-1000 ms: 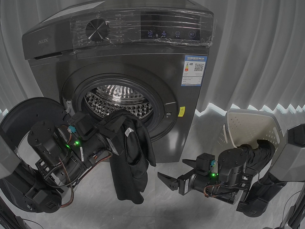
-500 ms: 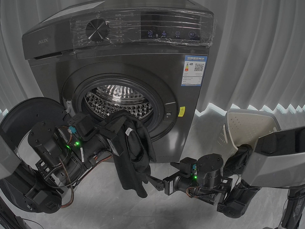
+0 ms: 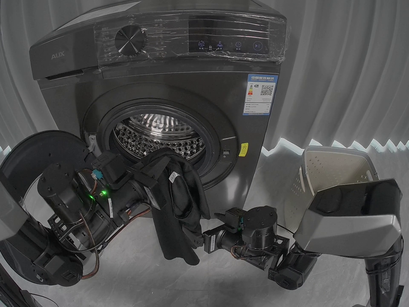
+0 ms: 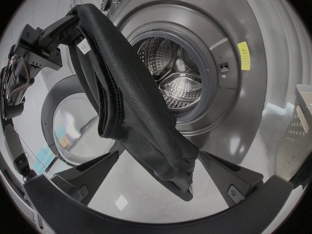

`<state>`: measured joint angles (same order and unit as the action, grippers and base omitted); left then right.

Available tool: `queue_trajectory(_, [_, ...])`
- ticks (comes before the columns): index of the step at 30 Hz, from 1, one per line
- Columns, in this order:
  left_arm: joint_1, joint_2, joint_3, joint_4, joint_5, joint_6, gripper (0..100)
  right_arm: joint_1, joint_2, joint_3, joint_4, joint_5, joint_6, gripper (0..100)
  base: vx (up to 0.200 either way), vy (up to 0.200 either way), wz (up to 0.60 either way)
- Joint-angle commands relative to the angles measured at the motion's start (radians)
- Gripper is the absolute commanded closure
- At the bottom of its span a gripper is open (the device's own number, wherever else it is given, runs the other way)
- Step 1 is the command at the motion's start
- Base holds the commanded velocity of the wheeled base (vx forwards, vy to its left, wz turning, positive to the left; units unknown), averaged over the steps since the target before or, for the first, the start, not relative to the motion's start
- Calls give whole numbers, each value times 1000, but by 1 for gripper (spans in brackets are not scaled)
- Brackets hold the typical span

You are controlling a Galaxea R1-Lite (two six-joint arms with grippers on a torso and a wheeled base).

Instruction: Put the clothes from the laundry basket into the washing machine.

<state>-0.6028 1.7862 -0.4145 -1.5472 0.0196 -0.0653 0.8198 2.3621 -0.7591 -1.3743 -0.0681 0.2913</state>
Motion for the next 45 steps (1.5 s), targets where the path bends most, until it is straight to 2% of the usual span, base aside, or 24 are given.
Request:
queue_trajectory(1, [0, 1, 0, -1, -1, -1, 100, 7, 100, -78, -42, 4, 0, 0, 0, 0, 0])
queue_trajectory(4, [0, 1, 0, -1, -1, -1, 100, 22, 115, -85, -57, 4, 0, 0, 0, 0, 0])
queue_trajectory(11, [-3, -1, 3, -1, -1, -2, 100, 25, 155, -172, -129, 1, -1, 0, 0, 0, 0])
queue_trajectory(12, [-2, -1, 3, -1, -1, -2, 100, 27, 155, -169, -129, -1, -1, 100, 0, 0, 0])
queue_trajectory(20, [6, 4, 6, -1, -1, -2, 100, 30, 167, -140, -169, -2, -12, 100, 0, 0, 0])
queue_trajectory(28, [24, 16, 13, -1, -1, -2, 100, 30, 54, -48, -177, -6, -18, 100, 0, 0, 0])
queue_trajectory(31, [31, 18, 14, 1, -1, -2, 100, 29, -44, 26, -167, -12, -18, 100, 0, 0, 0])
queue_trajectory(35, [78, 21, 9, 1, 0, -2, 100, 25, -184, 216, -160, -12, -30, 100, 0, 0, 0])
queue_trajectory(37, [90, 30, 5, 1, 2, -2, 100, 15, -222, 274, -166, -10, -41, 100, 0, 0, 0])
queue_trajectory(41, [101, 32, 8, 1, 5, -2, 100, 2, -336, 345, -157, -1, -44, 100, 0, 0, 0])
queue_trajectory(45, [100, 33, 14, 1, 37, -2, 100, 4, -422, 391, -167, 16, -72, 100, 0, 0, 0])
